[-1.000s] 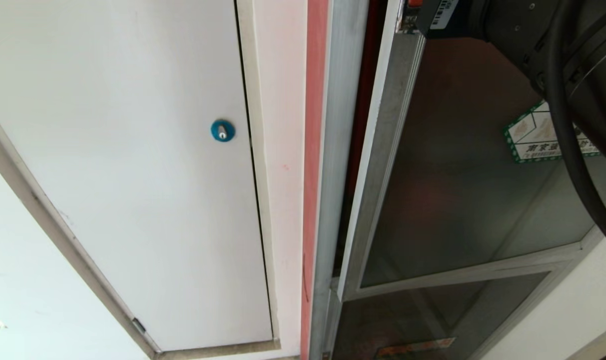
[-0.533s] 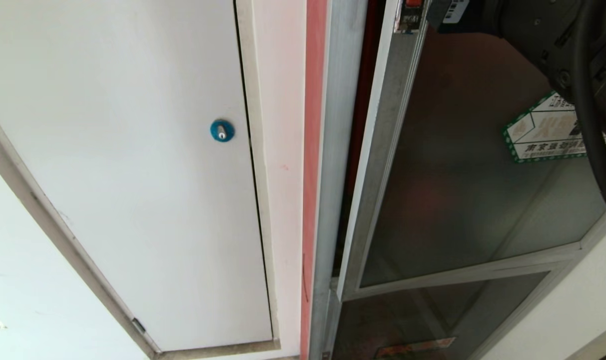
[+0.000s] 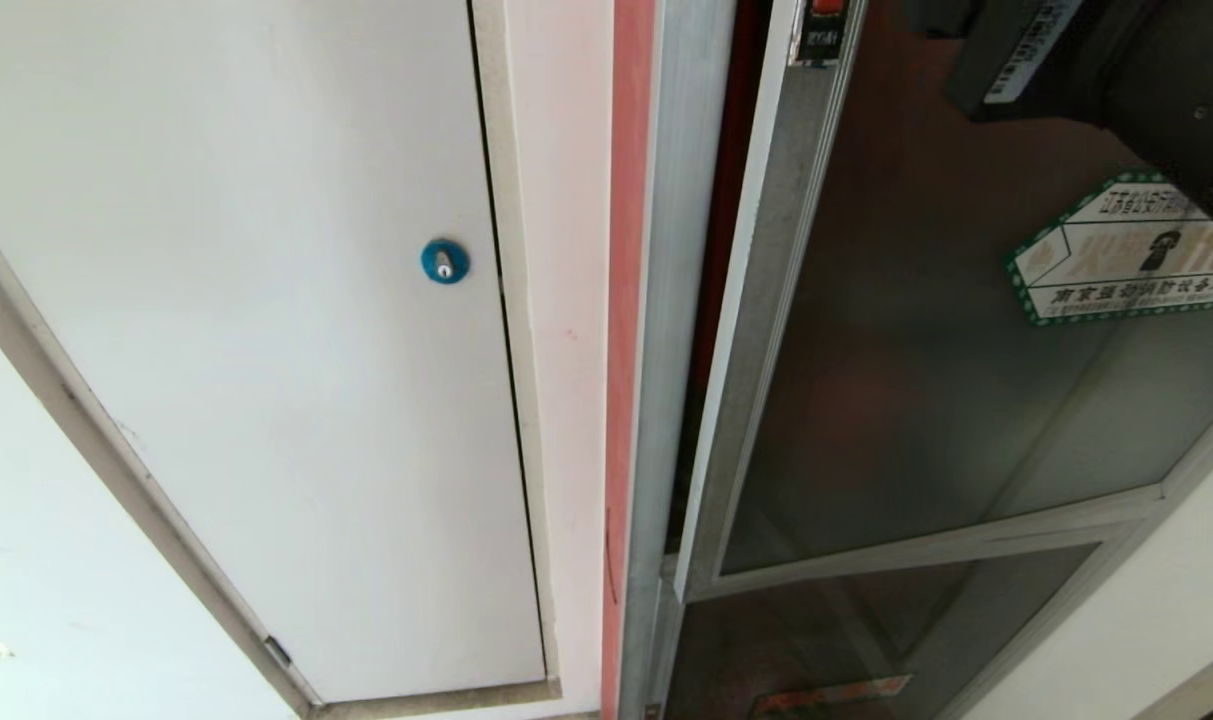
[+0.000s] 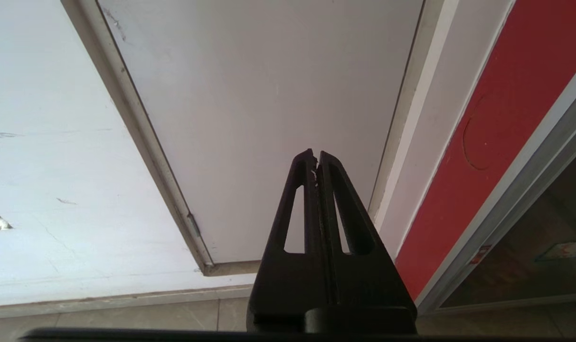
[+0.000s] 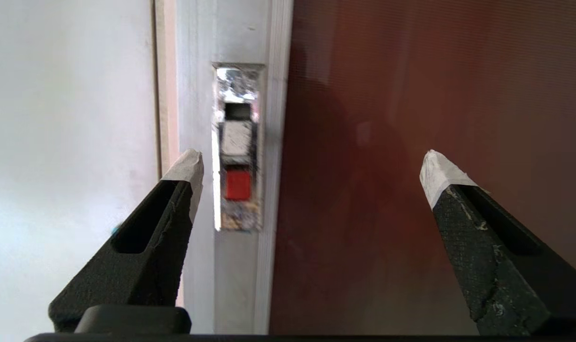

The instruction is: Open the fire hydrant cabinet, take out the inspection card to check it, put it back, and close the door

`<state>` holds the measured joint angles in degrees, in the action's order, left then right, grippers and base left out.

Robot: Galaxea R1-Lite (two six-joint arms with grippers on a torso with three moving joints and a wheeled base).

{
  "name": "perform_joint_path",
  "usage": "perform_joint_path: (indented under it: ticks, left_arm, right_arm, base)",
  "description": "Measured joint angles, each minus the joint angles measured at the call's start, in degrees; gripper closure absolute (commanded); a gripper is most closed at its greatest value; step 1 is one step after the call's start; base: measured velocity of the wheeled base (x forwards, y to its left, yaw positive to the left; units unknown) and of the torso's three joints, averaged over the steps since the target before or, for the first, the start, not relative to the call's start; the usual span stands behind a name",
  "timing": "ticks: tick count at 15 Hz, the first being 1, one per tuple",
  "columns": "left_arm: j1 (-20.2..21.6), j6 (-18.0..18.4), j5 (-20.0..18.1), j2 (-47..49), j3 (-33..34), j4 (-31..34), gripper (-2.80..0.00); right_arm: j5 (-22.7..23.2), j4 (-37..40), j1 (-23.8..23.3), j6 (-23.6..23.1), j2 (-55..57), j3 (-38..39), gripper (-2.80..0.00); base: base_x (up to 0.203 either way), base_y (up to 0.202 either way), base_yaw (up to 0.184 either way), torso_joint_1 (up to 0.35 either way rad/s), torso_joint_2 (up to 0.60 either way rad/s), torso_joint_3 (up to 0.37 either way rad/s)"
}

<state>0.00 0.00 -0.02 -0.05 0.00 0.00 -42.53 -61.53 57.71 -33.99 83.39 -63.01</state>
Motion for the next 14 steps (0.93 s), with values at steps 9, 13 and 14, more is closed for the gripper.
perform_joint_path:
  ticks: [9, 13, 14]
  left_arm:
    - [0.0, 0.0, 0.02, 0.0, 0.0, 0.0, 0.0]
    - [0.0, 0.0, 0.02, 0.0, 0.0, 0.0, 0.0]
    - [0.0, 0.0, 0.02, 0.0, 0.0, 0.0, 0.0]
  right_arm:
    - [-1.15, 5.22, -2.14, 0.17, -16.51, 12.51, 0.0]
    - [-1.36, 7.6, -10.83, 0.0, -21.07, 13.2, 0.0]
    - [-2.02, 7.85, -14.94, 0.01, -21.85, 13.03, 0.0]
  base:
    - [0.0, 0.0, 0.0, 0.0, 0.0, 0.0]
    - [0.0, 0.0, 0.0, 0.0, 0.0, 0.0]
    - [0.0, 0.0, 0.0, 0.0, 0.0, 0.0]
